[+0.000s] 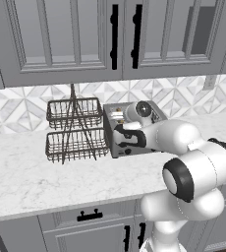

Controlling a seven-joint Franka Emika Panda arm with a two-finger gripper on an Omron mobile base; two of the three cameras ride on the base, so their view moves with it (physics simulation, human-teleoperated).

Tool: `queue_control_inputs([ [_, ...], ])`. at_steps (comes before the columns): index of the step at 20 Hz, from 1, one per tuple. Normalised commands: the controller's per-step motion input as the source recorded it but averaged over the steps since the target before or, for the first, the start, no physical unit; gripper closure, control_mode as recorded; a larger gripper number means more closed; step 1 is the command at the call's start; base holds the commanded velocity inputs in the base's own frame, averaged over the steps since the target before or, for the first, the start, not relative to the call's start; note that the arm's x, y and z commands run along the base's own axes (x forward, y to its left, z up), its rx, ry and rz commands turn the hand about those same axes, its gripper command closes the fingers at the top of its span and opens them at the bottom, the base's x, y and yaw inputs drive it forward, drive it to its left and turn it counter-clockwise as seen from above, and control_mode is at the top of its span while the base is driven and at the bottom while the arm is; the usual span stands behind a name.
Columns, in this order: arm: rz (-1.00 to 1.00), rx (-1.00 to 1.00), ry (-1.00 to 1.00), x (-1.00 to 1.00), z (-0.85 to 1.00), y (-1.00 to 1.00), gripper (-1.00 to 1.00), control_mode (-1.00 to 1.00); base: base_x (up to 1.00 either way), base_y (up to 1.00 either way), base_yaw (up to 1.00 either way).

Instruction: Start the toaster. Once the lever pops up, take the bread to the plate on the dining counter.

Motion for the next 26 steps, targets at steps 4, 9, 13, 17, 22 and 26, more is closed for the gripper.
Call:
queue_control_inputs([
  [4,0.0,0.0,0.0,0.0,0.0,0.0,-1.0,-1.0,0.0,0.0,0.0],
  [9,0.0,0.0,0.0,0.0,0.0,0.0,-1.0,-1.0,0.0,0.0,0.0],
  [13,0.0,0.0,0.0,0.0,0.0,0.0,-1.0,-1.0,0.0,0.0,0.0],
  [17,0.0,0.0,0.0,0.0,0.0,0.0,-1.0,-1.0,0.0,0.0,0.0],
  [22,0.0,0.0,0.0,0.0,0.0,0.0,-1.0,-1.0,0.0,0.0,0.0],
  [26,0.0,0.0,0.0,0.0,0.0,0.0,-1.0,-1.0,0.0,0.0,0.0],
])
